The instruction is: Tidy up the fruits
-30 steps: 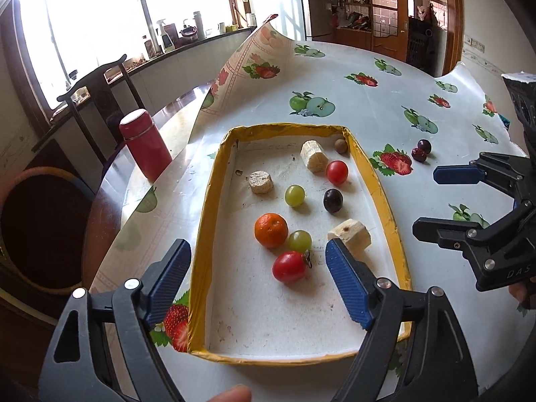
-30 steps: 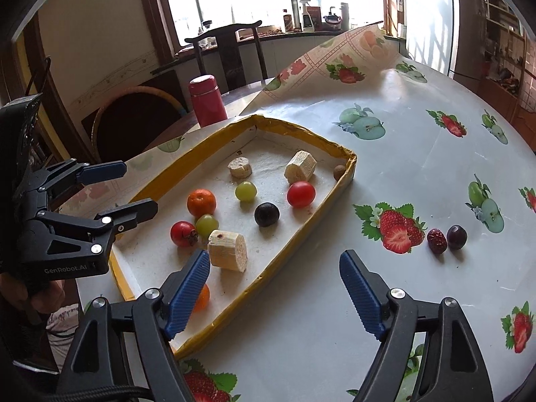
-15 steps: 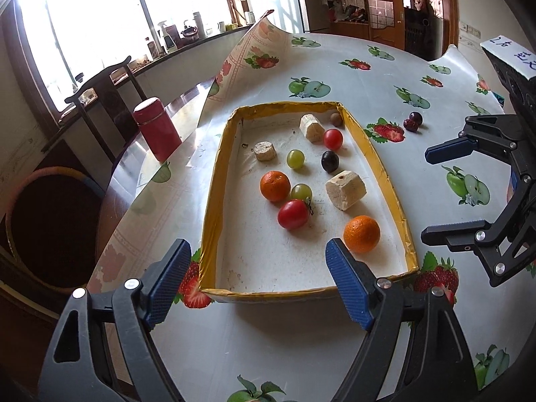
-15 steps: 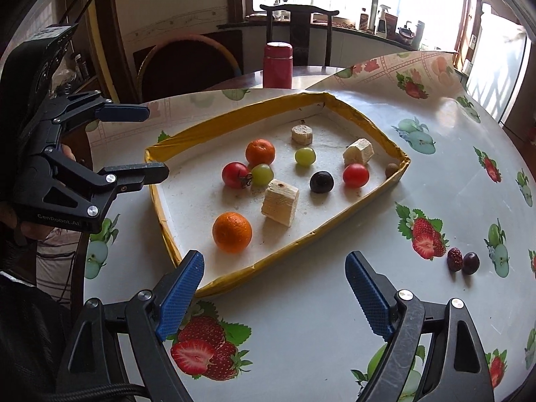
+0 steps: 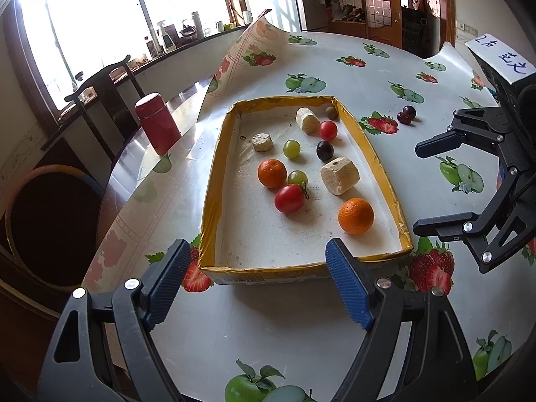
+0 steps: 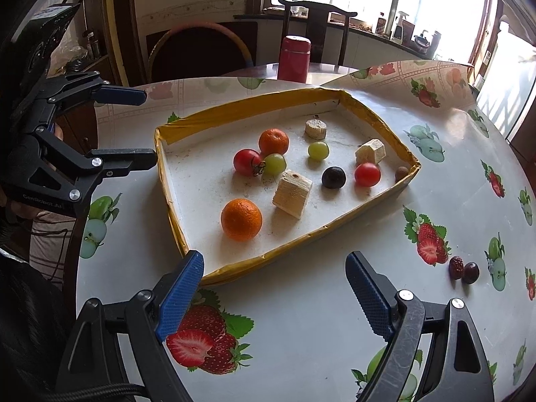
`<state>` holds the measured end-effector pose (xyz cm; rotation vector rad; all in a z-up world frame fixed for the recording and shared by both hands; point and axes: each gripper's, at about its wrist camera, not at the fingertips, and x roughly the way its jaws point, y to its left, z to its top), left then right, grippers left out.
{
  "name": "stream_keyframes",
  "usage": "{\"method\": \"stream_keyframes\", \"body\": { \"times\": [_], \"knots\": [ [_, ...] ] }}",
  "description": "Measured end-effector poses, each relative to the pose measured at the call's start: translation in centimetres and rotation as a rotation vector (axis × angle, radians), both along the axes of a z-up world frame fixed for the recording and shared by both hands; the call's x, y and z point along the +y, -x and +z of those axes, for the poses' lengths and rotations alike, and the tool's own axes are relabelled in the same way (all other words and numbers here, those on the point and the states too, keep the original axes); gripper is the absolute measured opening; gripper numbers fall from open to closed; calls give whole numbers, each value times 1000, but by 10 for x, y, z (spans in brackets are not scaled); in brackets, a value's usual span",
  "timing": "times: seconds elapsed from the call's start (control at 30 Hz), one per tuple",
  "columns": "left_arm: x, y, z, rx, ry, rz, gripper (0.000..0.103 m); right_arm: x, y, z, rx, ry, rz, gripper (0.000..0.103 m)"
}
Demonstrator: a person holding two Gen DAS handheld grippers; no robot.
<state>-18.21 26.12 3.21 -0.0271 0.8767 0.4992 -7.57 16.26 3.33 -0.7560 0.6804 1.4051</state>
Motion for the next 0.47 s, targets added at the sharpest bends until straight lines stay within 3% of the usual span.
{"method": "stream_keyframes", "body": {
  "times": [0.47],
  "knots": [
    [-6,0,0,-10,-22,-4,83,-3,2,-6,5,3,4,88]
  ]
}}
